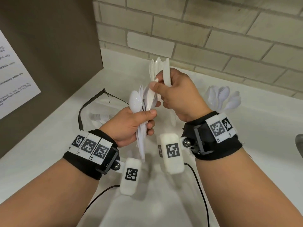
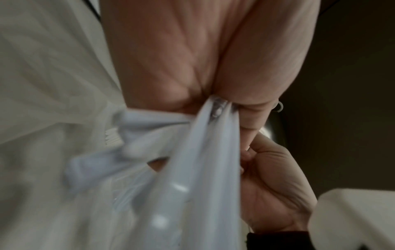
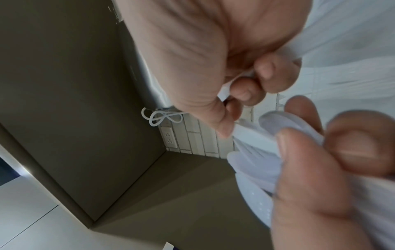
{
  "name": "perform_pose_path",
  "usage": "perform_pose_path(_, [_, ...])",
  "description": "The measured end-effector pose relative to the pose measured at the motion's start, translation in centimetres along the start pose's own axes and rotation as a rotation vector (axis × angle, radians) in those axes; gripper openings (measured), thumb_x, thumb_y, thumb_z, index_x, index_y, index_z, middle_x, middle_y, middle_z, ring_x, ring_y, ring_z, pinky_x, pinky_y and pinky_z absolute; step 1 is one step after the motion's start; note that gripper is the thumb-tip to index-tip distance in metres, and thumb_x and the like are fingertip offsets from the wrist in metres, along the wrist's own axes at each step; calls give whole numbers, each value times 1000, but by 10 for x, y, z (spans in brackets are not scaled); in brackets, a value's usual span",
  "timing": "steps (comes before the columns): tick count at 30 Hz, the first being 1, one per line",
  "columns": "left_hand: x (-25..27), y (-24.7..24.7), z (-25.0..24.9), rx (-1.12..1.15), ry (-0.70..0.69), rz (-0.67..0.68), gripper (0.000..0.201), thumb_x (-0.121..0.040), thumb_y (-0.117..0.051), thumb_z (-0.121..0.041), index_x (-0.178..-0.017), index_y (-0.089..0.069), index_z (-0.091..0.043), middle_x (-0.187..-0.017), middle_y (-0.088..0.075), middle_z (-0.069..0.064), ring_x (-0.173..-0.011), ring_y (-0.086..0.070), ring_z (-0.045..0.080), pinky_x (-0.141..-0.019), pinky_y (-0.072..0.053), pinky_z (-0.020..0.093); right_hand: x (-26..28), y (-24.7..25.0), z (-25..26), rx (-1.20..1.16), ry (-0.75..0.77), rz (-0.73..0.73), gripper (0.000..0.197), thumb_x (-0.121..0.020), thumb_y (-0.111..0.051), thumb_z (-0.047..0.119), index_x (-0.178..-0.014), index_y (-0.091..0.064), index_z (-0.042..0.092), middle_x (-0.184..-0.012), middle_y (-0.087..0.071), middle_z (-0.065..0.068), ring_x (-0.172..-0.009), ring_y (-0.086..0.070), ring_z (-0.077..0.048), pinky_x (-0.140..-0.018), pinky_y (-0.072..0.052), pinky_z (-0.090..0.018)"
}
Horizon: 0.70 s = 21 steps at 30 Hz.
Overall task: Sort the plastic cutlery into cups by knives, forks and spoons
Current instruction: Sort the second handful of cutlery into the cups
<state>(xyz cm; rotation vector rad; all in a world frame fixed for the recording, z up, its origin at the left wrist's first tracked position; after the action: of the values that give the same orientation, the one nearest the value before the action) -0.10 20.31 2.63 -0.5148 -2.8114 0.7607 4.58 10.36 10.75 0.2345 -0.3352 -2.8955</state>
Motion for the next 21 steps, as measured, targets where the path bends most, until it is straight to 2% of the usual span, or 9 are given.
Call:
perform_pose_path(2, [-1, 1, 2, -20, 4, -29, 24, -84, -58, -17, -108, -61, -13, -68, -47, -2, -56, -45, 11, -55, -44, 25, -4, 6, -1, 0, 3, -59, 12, -92, -59, 15, -86, -51, 20, -70, -61, 2, -52, -49, -4, -53, -36, -21])
perform_pose_path(5, [-2, 4, 4, -20, 9, -67, 22, -83, -59, -19, -103, -61, -11, -69, -50, 0, -54, -46, 12, -51, -44, 24, -9, 17, 1, -78, 11, -144, 2, -100, -45, 17, -98, -43, 17, -76, -74, -2, -60, -60, -2, -56, -40, -20])
perform_pose_path(7, [-3, 7, 4, -38, 7, -108, 17, -85, -62, -20, -95, -60, -8, -69, -49, 2, -52, -46, 12, -50, -44, 25, -11, 27, 8, -159, 57, -222, 6, -102, -38, 16, -96, -39, 17, -70, -71, -3, -70, -67, -18, -60, -51, -35])
perform_pose_path(8, [-3, 9, 3, -68, 6, -144, 16, -86, -65, -21, -89, -58, -7, -69, -48, 4, -51, -46, 13, -50, -43, 26, -13, 32, 12, -233, 68, -253, 8, -103, -35, 15, -95, -38, 17, -69, -67, -5, -69, -67, -24, -64, -56, -43])
perform_pose_path(10, [-3, 14, 2, -127, 7, -225, 17, -88, -62, -22, -81, -56, -8, -67, -47, 4, -50, -45, 13, -49, -43, 27, -22, 45, 18, -368, 74, -304, 11, -104, -29, 16, -94, -35, 18, -67, -57, -8, -60, -64, -27, -63, -58, -47])
perform_pose_path(12, [-3, 19, -1, -141, 6, -296, 16, -90, -60, -22, -81, -56, -10, -64, -49, 3, -51, -48, 14, -50, -46, 27, -37, 59, 23, -378, 130, -369, 9, -104, -28, 17, -98, -35, 18, -67, -51, -6, -52, -55, -22, -55, -55, -39])
perform_pose_path(15, [-3, 24, -7, -109, -7, -352, 18, -91, -59, -25, -78, -57, -11, -61, -52, 0, -55, -55, 13, -60, -53, 32, -72, 69, 27, -205, 273, -396, 13, -102, -30, 11, -110, -39, 14, -70, -47, -2, -57, -48, -15, -58, -51, -31])
perform_pose_path(18, [-1, 29, -13, -102, -23, -382, 23, -89, -60, -26, -73, -56, -10, -61, -53, 0, -59, -58, 13, -78, -54, 42, -109, 59, 17, -118, 312, -315, 16, -99, -34, 6, -101, -49, 12, -71, -43, 0, -66, -47, -16, -68, -50, -26])
perform_pose_path(21, [1, 35, -16, -100, -15, -428, 24, -83, -63, -29, -73, -57, -9, -60, -55, 0, -59, -60, 11, -85, -54, 47, -141, 47, -3, -136, 301, -255, 20, -98, -34, 3, -92, -47, 17, -73, -42, -1, -72, -46, -17, -73, -48, -24])
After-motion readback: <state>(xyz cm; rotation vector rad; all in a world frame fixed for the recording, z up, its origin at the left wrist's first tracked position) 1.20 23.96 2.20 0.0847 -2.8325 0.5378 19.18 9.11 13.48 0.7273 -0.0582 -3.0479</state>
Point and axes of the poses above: each hand's wrist, its own x-axis away from the middle knuckle, its own y-axis out of the back of the hand, z = x × y, the point moved 6 cm from there along -x, towards the middle knuckle
